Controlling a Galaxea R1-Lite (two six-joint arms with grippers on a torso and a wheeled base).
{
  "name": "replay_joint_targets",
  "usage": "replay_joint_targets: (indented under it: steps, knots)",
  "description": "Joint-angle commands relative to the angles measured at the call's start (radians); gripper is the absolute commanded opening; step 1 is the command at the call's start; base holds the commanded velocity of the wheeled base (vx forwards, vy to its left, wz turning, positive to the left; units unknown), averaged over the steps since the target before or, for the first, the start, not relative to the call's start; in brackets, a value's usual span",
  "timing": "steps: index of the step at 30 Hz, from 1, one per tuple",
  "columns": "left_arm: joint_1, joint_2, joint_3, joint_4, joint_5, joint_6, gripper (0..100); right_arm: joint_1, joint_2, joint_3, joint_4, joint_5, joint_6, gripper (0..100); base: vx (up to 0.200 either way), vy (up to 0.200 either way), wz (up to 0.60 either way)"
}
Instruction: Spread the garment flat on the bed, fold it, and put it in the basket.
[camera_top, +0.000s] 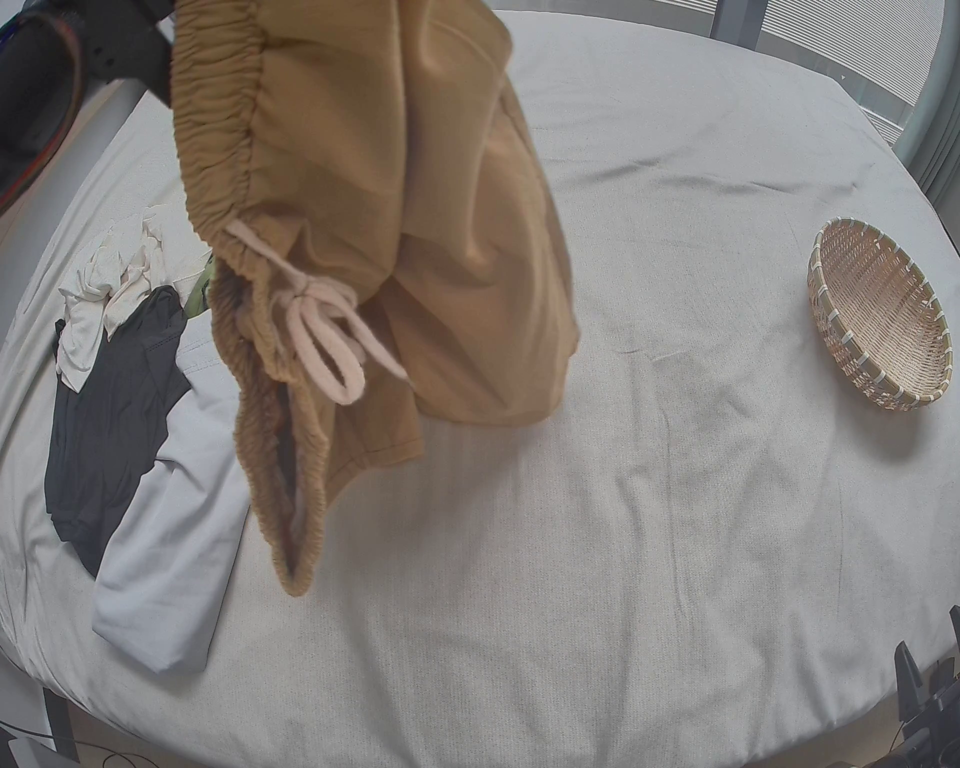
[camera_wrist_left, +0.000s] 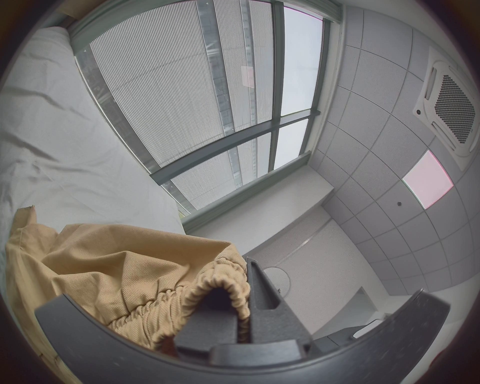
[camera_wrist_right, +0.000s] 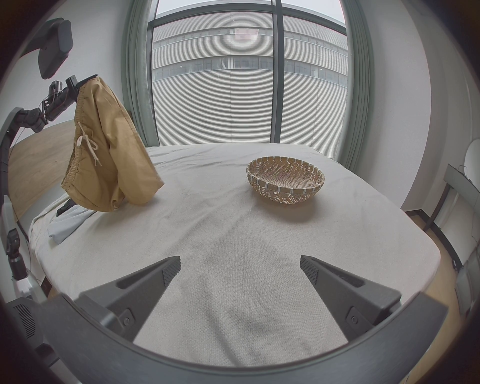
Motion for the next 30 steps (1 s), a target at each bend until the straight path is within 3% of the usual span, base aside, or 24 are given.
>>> replay_joint_targets:
  steps: [1,13,17,18,21,30]
  knots:
    - [-0.085,0.019,-0.059,0.043,0.007,0.023,0,0.001,-0.015,0.018,0.0,0.0,0.0,100,0.0,0.0,0.0]
    - [-0.119,0.008,-0.243,0.183,0.005,0.04,0,0.0,-0.015,0.018,0.0,0.002,0.0,100,0.0,0.0,0.0]
    - [-0.12,0.006,-0.234,0.209,0.005,0.041,0,0.001,-0.015,0.018,0.0,0.0,0.0,100,0.0,0.0,0.0]
    - [-0.119,0.014,-0.115,0.204,0.01,0.044,0,0.001,-0.015,0.018,0.0,0.002,0.0,100,0.0,0.0,0.0]
    - [-0.119,0.016,-0.053,0.178,0.008,0.053,0,0.0,-0.015,0.018,0.0,0.002,0.0,100,0.0,0.0,0.0]
    - [-0.12,0.02,-0.049,0.149,0.008,0.053,0,-0.002,-0.015,0.018,0.0,0.002,0.0,100,0.0,0.0,0.0]
